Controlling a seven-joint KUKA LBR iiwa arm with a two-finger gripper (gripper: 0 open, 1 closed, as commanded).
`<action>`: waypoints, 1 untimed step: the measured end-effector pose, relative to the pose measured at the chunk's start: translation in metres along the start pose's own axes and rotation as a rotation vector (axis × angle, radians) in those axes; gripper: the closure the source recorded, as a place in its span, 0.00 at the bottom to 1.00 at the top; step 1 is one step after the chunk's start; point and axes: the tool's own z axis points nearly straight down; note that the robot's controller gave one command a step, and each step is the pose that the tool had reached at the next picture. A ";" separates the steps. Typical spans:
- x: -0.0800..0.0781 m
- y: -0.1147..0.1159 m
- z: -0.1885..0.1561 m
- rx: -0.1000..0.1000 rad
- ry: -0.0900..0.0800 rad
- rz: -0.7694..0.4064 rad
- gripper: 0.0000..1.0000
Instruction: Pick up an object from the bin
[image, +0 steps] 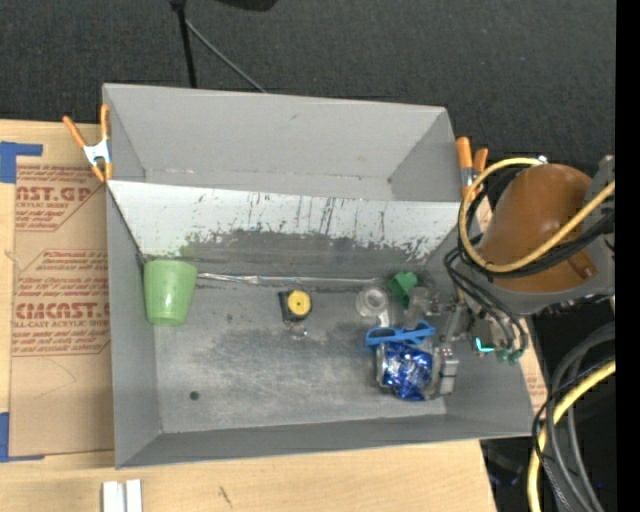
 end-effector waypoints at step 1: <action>-0.062 0.014 0.090 -0.003 -0.003 0.073 0.00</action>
Offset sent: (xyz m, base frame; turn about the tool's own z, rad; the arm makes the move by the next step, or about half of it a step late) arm 0.0622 0.0114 -0.0868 0.0749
